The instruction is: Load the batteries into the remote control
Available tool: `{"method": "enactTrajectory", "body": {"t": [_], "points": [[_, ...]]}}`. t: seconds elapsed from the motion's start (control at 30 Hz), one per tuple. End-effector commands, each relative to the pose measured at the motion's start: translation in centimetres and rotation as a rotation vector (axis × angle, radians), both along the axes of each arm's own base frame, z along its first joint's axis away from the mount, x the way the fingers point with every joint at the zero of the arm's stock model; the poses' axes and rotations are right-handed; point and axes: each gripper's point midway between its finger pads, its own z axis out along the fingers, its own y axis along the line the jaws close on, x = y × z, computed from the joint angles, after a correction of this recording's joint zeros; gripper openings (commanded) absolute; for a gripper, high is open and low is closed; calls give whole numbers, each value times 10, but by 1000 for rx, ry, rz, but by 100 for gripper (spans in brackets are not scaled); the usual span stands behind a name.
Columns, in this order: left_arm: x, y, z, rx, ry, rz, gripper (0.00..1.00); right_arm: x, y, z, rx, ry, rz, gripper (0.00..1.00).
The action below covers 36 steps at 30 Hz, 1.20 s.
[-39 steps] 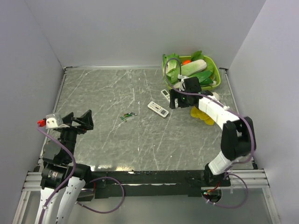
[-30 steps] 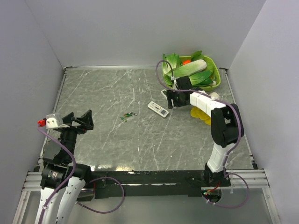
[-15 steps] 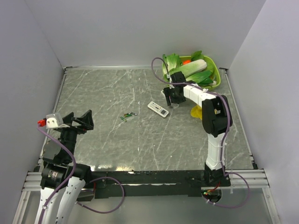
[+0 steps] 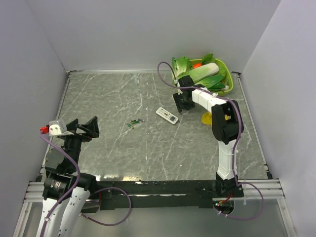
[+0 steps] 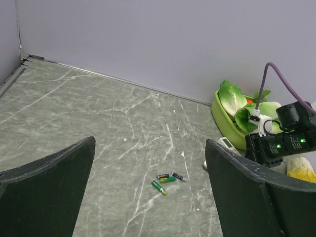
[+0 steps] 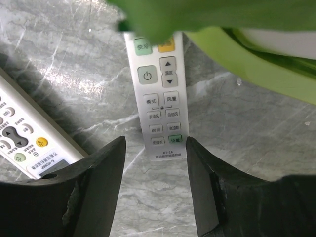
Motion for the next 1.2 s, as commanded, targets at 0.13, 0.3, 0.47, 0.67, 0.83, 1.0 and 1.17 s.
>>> {"method": "enactTrajectory", "body": {"t": [0.13,0.3,0.47,0.67,0.83,1.0,1.17], "points": [[-6,2,20,-2,-52,6,97,-30,19,-7,-44,56,74,56],[-7,2,21,-5,-57,4,97,-41,21,9,-37,17,48,49],[-8,3,21,-4,-58,6,97,-50,18,13,-34,14,7,44],[-8,3,21,-5,-60,6,97,-55,18,28,5,-16,-67,48],[-8,2,21,-4,-58,2,97,-35,15,48,10,-105,-120,65],[-8,3,21,-5,-57,7,97,-22,16,40,40,-105,-155,67],[-8,2,21,-4,-57,4,97,-17,18,26,52,-73,-157,67]]}}
